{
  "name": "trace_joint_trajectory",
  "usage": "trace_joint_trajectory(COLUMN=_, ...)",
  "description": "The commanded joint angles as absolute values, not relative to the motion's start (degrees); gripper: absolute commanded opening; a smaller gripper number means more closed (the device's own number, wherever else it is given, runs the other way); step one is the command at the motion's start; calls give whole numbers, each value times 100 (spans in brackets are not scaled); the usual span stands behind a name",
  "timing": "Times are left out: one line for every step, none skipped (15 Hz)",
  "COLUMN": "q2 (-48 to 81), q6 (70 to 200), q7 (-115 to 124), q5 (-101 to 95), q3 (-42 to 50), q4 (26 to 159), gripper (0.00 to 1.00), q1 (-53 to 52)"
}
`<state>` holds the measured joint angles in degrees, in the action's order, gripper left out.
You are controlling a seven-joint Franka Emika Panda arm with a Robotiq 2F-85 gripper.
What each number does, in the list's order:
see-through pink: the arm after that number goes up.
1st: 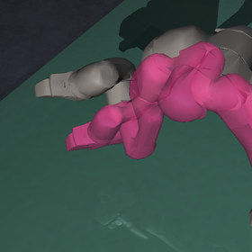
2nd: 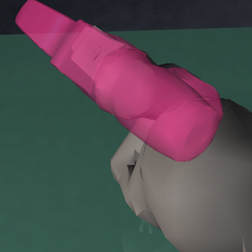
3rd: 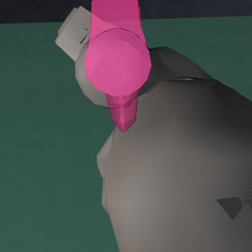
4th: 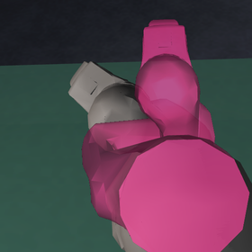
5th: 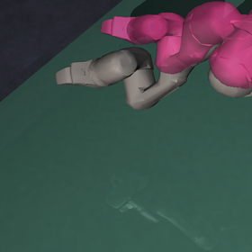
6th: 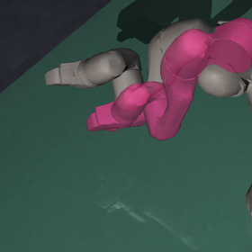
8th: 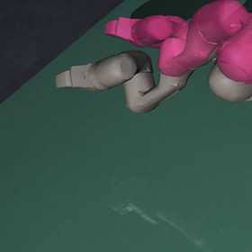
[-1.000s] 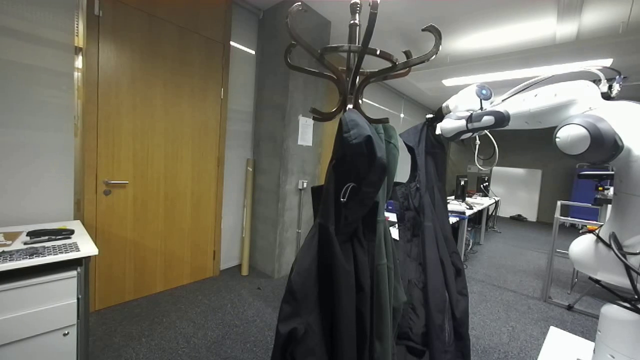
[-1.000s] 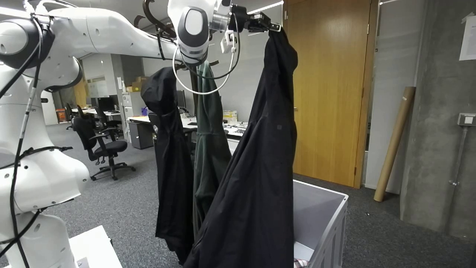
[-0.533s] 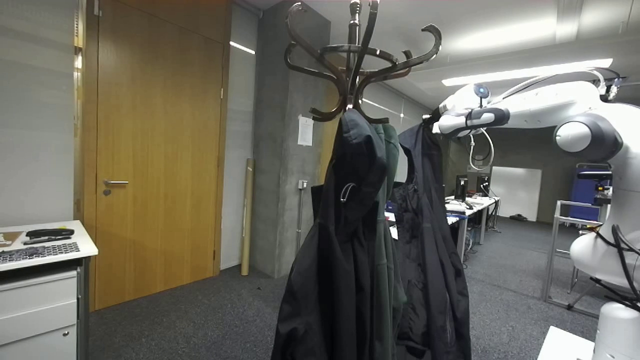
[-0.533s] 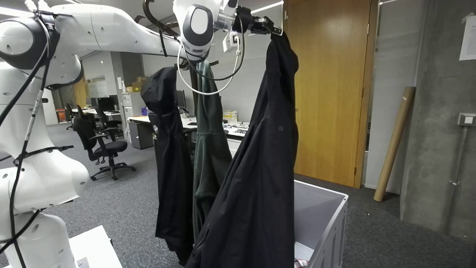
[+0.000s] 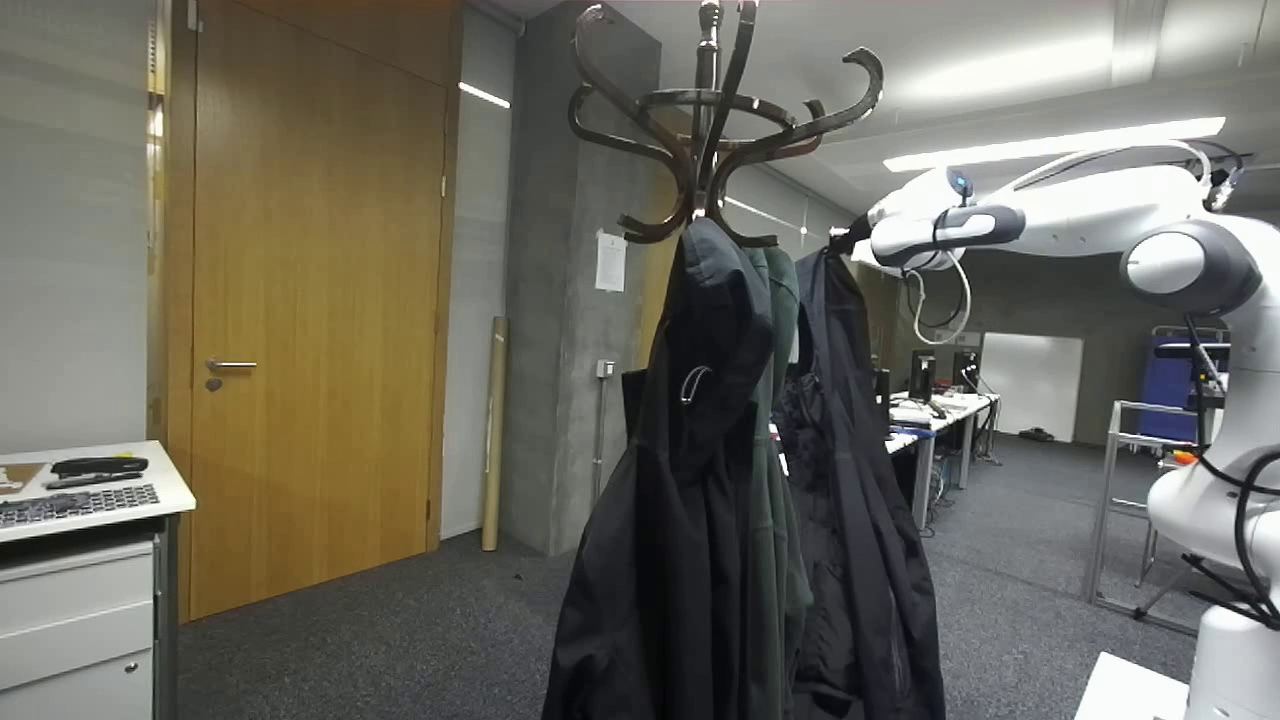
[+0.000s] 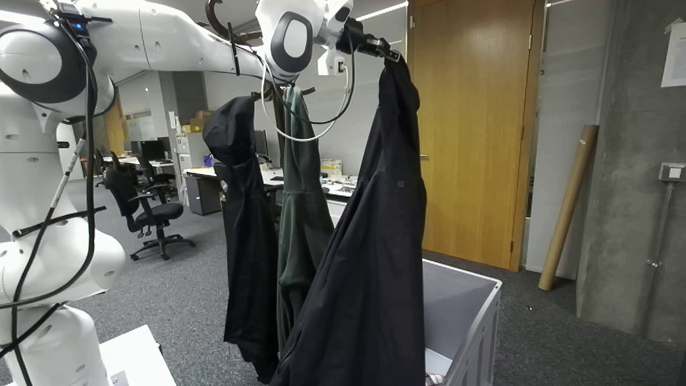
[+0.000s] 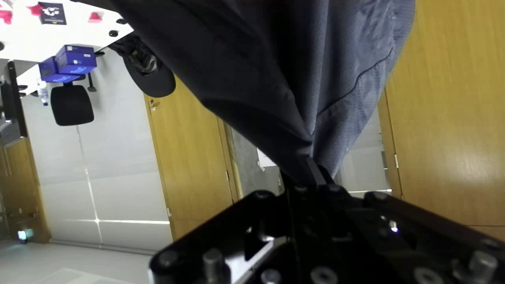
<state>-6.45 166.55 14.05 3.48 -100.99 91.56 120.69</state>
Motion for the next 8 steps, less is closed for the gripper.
trace_joint_trajectory(q2=-535, q6=16467, q7=874, q5=1102, q3=-10971, q4=9009, gripper=0, q1=12660)
trace_joint_trajectory(q2=-606, q6=16377, q7=704, q5=1439, q3=-11195, q4=8983, gripper=0, q1=12857)
trace_joint_trajectory(q2=-723, q6=16256, q7=510, q5=1822, q3=-11402, q4=8944, gripper=0, q1=13072)
trace_joint_trajectory(q2=-837, q6=16075, q7=296, q5=2239, q3=-11590, q4=8868, gripper=0, q1=13288)
trace_joint_trajectory(q2=-1000, q6=15876, q7=58, q5=2712, q3=-11778, q4=8783, gripper=0, q1=13548)
trace_joint_trajectory(q2=-1190, q6=15671, q7=-151, q5=3155, q3=-11936, q4=8662, gripper=0, q1=13817)
trace_joint_trajectory(q2=-1411, q6=15423, q7=-364, q5=3604, q3=-12105, q4=8492, gripper=0, q1=14125)
trace_joint_trajectory(q2=-1664, q6=15179, q7=-549, q5=4041, q3=-12278, q4=8292, gripper=0, q1=14468)
